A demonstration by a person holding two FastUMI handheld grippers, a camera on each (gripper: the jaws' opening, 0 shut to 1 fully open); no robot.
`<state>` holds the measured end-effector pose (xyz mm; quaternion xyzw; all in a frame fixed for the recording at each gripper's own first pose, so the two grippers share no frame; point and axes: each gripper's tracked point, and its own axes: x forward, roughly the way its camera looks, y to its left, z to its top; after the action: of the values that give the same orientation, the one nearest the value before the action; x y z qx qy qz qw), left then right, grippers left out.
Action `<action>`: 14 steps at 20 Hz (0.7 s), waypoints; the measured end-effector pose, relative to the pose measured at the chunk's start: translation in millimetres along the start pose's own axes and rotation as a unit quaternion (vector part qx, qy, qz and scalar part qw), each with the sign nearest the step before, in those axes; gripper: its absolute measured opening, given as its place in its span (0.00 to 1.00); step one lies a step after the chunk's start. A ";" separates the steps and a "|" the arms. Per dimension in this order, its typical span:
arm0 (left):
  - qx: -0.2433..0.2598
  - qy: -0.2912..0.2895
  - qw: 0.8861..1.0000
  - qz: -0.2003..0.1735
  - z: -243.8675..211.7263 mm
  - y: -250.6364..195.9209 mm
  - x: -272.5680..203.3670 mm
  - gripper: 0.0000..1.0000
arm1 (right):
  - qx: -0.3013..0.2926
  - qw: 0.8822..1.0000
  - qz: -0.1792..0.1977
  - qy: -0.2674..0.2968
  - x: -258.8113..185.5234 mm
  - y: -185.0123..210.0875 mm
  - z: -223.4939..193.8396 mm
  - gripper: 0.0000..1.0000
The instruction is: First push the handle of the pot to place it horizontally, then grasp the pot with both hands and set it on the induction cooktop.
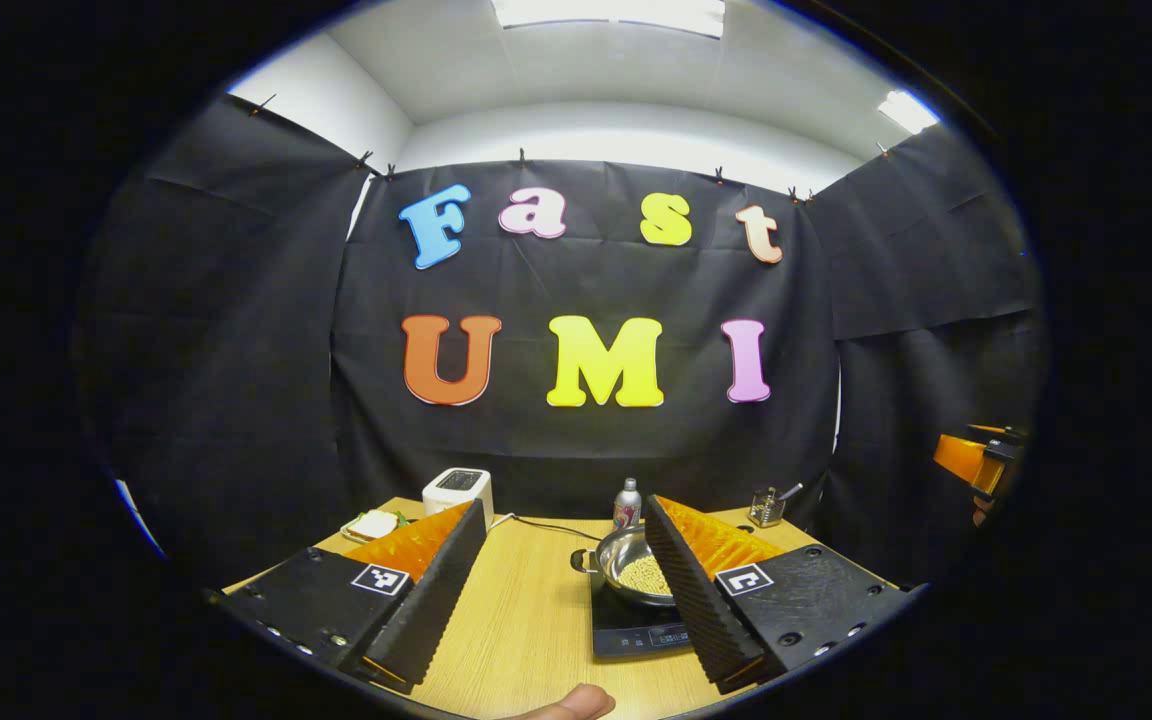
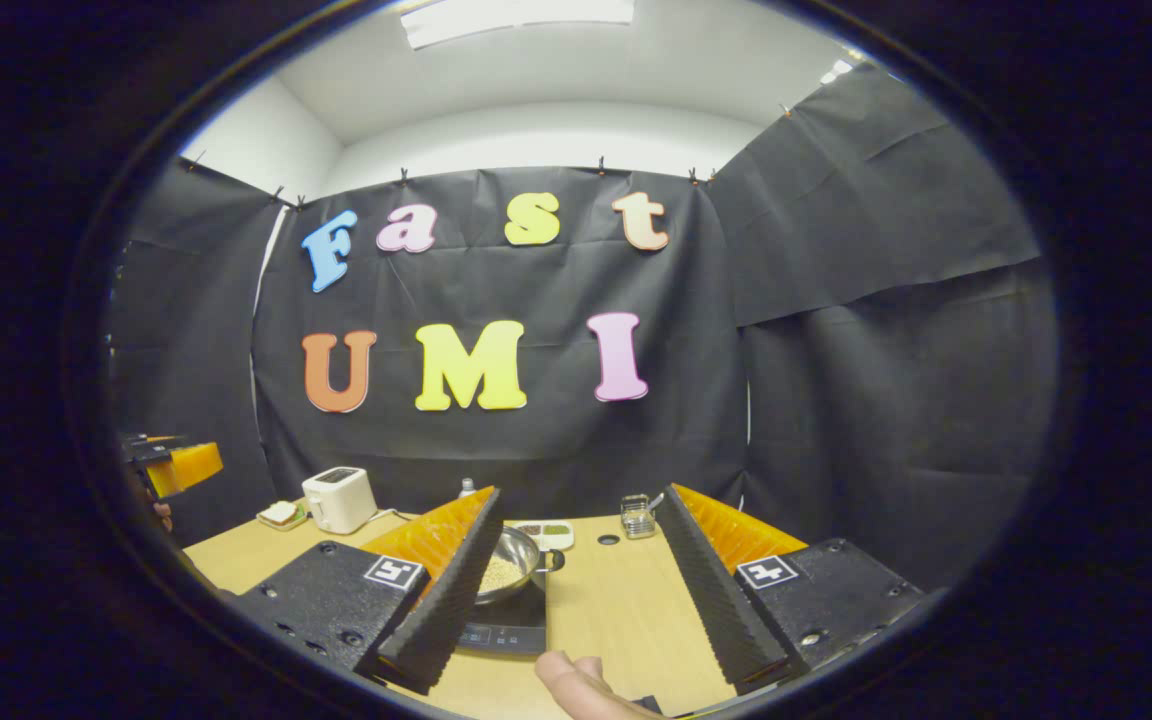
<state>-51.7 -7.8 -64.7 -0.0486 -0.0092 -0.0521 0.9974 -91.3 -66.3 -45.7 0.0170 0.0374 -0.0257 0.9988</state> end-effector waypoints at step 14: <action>0.013 -0.006 1.000 -0.008 -7.4 0.2 -37.5 0.95 | -0.012 0.999 -0.013 -0.043 -40.7 -15.1 7.9 0.96</action>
<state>-88.8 -4.5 -73.0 -0.0357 -0.0161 -0.0592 0.9975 -132.0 -79.5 -35.2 0.0036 -0.0047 -0.0386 0.9992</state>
